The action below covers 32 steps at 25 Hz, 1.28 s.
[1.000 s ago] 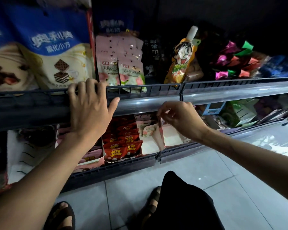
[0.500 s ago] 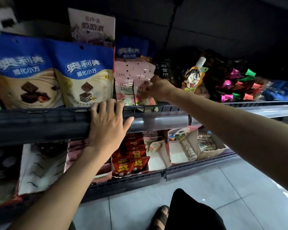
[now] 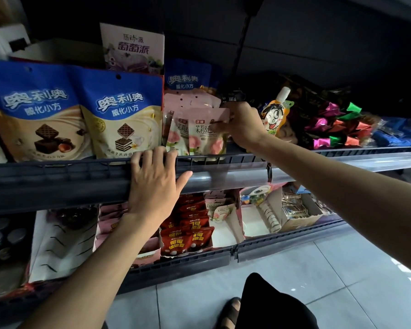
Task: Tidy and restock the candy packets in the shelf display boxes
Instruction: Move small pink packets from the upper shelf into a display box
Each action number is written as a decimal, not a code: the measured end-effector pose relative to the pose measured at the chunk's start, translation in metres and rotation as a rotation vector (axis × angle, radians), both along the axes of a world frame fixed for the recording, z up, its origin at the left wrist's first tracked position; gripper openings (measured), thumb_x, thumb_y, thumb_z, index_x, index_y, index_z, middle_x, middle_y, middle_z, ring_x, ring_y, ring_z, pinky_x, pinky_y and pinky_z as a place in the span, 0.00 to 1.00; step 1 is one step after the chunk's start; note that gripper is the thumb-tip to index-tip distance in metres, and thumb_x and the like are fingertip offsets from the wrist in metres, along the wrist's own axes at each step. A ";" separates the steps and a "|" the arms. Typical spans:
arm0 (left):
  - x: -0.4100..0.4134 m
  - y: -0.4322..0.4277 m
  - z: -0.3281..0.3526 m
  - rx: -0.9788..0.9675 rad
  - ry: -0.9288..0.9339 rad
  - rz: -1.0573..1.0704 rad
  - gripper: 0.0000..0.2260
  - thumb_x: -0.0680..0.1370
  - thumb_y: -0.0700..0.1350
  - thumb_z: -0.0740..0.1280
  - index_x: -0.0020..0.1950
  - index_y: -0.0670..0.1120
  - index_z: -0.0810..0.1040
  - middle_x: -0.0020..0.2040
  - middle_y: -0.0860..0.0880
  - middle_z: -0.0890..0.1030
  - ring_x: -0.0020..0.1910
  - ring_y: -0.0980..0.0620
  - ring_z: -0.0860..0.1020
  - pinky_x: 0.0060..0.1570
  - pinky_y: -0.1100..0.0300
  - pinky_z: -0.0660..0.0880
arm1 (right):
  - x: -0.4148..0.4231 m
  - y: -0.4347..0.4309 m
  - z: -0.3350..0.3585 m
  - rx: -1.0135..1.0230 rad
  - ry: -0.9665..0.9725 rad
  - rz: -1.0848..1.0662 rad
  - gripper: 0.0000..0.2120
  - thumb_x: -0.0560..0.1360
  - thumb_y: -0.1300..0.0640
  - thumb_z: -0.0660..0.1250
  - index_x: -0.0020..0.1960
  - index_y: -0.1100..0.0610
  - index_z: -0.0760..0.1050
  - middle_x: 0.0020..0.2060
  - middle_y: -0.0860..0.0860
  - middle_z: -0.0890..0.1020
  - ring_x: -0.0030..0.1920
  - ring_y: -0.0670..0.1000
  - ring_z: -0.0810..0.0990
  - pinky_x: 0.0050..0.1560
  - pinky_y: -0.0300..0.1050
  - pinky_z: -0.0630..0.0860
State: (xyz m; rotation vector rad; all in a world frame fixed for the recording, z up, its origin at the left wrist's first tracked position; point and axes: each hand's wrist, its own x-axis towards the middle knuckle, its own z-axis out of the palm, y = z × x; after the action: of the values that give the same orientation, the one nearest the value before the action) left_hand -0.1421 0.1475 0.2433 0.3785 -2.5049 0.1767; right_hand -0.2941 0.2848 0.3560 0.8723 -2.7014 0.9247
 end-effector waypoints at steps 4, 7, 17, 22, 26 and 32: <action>-0.001 0.002 0.000 -0.006 0.010 0.016 0.25 0.81 0.63 0.53 0.62 0.43 0.70 0.54 0.43 0.73 0.53 0.42 0.71 0.60 0.45 0.62 | -0.005 0.009 0.004 -0.086 -0.095 0.042 0.12 0.70 0.56 0.75 0.52 0.57 0.80 0.46 0.52 0.85 0.47 0.52 0.83 0.52 0.53 0.80; -0.002 0.002 0.000 -0.009 0.021 0.019 0.25 0.80 0.63 0.52 0.61 0.43 0.70 0.53 0.43 0.73 0.52 0.42 0.71 0.59 0.45 0.61 | 0.005 0.020 0.020 -0.227 -0.079 0.128 0.08 0.73 0.58 0.72 0.51 0.58 0.78 0.47 0.51 0.84 0.48 0.48 0.83 0.49 0.50 0.82; -0.001 0.001 -0.002 -0.012 0.049 0.002 0.24 0.81 0.62 0.54 0.64 0.42 0.68 0.55 0.41 0.73 0.55 0.41 0.70 0.60 0.44 0.60 | 0.061 0.120 -0.084 -0.043 -0.244 0.150 0.04 0.74 0.57 0.70 0.48 0.56 0.78 0.41 0.46 0.84 0.40 0.40 0.83 0.38 0.36 0.79; -0.006 0.001 -0.007 -0.025 0.085 0.045 0.24 0.81 0.61 0.54 0.63 0.42 0.68 0.56 0.40 0.73 0.55 0.40 0.70 0.60 0.44 0.60 | 0.019 0.130 -0.241 0.282 -0.186 -0.050 0.04 0.76 0.58 0.67 0.48 0.57 0.79 0.44 0.49 0.84 0.42 0.50 0.83 0.38 0.42 0.78; -0.009 0.001 -0.012 -0.033 0.085 0.077 0.25 0.81 0.61 0.53 0.63 0.41 0.68 0.57 0.39 0.72 0.56 0.39 0.70 0.62 0.43 0.60 | -0.019 0.098 -0.307 0.254 -0.278 -0.137 0.08 0.79 0.62 0.59 0.51 0.59 0.76 0.47 0.56 0.84 0.40 0.53 0.82 0.38 0.46 0.81; -0.011 0.000 -0.015 -0.043 0.098 0.075 0.25 0.81 0.62 0.52 0.64 0.41 0.68 0.58 0.39 0.72 0.58 0.38 0.70 0.64 0.42 0.59 | -0.049 0.061 -0.355 0.065 -0.310 -0.196 0.07 0.81 0.58 0.58 0.55 0.56 0.74 0.48 0.52 0.80 0.38 0.42 0.75 0.32 0.32 0.70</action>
State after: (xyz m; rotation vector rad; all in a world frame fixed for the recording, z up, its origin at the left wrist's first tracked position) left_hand -0.1532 0.1475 0.2283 0.4531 -2.3880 0.2353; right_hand -0.3431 0.3461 0.0012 0.4945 -3.0240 1.0055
